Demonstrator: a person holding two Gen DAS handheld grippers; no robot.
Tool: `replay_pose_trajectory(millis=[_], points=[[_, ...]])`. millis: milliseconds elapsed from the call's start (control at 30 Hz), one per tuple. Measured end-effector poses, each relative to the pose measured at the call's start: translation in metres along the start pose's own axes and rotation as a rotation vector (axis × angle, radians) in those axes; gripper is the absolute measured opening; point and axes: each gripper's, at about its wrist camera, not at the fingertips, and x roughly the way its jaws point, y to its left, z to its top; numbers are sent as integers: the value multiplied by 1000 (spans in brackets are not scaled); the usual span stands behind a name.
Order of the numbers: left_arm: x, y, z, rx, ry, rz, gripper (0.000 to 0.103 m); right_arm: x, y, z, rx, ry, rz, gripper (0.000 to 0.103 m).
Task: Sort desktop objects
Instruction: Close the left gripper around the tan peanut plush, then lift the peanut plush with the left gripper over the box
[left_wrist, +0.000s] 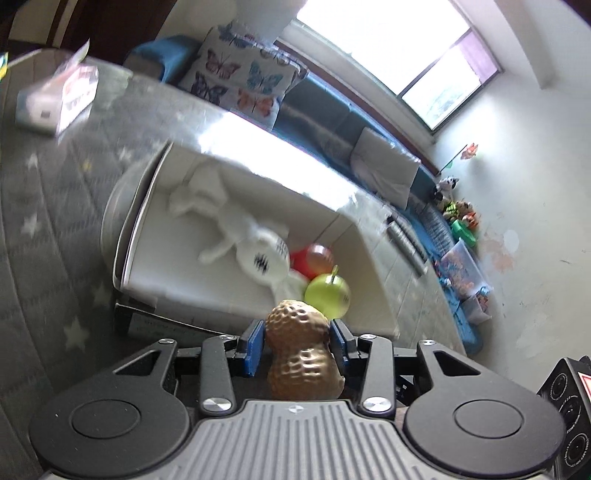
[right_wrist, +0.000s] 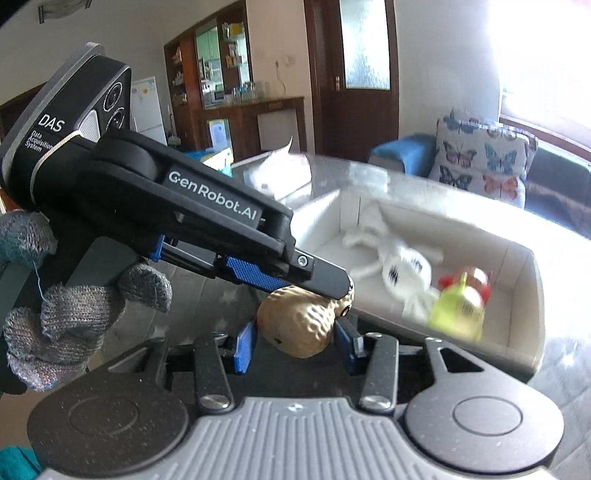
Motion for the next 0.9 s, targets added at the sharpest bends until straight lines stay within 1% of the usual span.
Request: replay_pose_trajectory(millis=[133, 267, 367, 467, 633, 767, 900], points=[[-2, -4, 22, 6, -26, -1, 42, 3, -5, 19, -16, -27, 0, 45], [7, 3, 43, -14, -40, -3, 42, 18, -17, 39, 1, -23, 11, 45], [23, 13, 56, -32, -29, 8, 42, 35, -29, 49, 25, 6, 29, 45], [40, 25, 65, -57, 0, 25, 42, 57, -41, 51, 45, 51, 44, 45], [67, 43, 74, -95, 44, 46, 42, 87, -58, 54, 74, 120, 68, 45], [80, 52, 76, -104, 66, 69, 42, 105, -66, 53, 86, 174, 85, 45], [84, 48, 78, -74, 62, 98, 42, 114, -69, 54, 76, 199, 82, 45]])
